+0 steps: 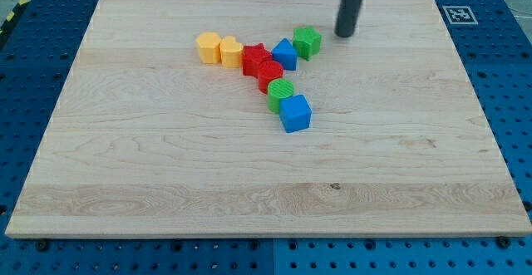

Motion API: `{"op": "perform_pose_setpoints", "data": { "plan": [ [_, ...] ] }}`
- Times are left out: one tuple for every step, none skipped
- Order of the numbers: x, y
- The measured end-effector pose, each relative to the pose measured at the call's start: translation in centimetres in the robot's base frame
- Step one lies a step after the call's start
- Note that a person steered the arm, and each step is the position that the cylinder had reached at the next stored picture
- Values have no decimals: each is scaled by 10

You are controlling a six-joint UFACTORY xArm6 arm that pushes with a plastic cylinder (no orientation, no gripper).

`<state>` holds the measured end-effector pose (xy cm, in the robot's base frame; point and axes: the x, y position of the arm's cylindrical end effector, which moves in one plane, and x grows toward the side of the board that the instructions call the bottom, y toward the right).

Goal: Place blue triangle right side of green circle

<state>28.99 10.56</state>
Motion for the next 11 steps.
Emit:
{"op": "perform_pose_setpoints", "data": {
  "plan": [
    [-30,-36],
    [-31,-87],
    [-21,-113],
    [0,-124],
    [28,-109],
    [49,-83],
    [49,-75],
    [62,-70],
    [86,-47],
    [106,-31],
    [124,-21]
  ]
}}
